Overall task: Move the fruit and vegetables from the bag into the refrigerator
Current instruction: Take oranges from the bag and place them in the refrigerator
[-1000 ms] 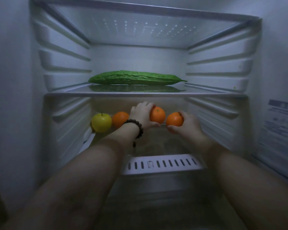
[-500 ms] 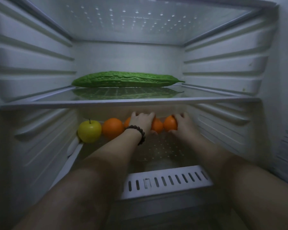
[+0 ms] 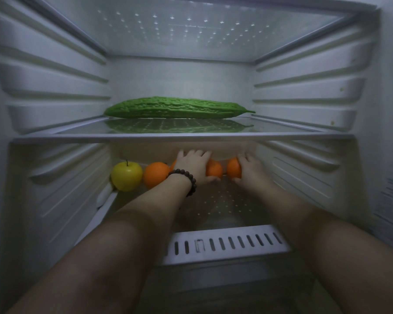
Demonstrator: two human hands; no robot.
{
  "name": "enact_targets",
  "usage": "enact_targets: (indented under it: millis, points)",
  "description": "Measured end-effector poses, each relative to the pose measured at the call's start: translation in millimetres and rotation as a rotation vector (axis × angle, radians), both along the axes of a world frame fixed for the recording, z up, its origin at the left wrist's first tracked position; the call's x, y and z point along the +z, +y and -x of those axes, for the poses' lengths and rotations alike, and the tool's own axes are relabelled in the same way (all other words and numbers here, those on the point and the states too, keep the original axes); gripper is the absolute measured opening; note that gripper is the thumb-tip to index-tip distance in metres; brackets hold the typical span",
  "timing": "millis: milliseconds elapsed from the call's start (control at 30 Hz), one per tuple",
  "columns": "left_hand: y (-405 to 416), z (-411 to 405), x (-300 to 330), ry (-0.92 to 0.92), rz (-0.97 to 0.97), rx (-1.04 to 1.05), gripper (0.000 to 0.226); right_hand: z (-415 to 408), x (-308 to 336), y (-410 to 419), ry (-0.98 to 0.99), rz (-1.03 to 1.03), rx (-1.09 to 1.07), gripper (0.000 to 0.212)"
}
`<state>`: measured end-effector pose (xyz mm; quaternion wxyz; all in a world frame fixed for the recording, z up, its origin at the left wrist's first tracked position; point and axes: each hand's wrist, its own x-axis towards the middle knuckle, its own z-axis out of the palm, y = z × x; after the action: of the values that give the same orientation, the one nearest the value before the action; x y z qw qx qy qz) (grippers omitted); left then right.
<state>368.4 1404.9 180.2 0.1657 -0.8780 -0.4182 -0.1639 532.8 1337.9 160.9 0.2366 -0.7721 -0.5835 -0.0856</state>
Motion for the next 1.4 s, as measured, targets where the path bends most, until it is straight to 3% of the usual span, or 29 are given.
enact_targets:
  millis: [767,967,1400]
  points:
    - [-140,91,-6,-0.227,-0.055,0.131,0.068,77,1,-125,0.008,-0.197,0.219,0.054]
    - [-210,127,-13,-0.304,-0.022,0.114,0.059,120,-8,-196,-0.018,-0.072,0.125,0.052]
    - [-384,209,-74,-0.322,0.041,0.079,0.064,200,-54,-376,0.173,-0.118,0.114,0.054]
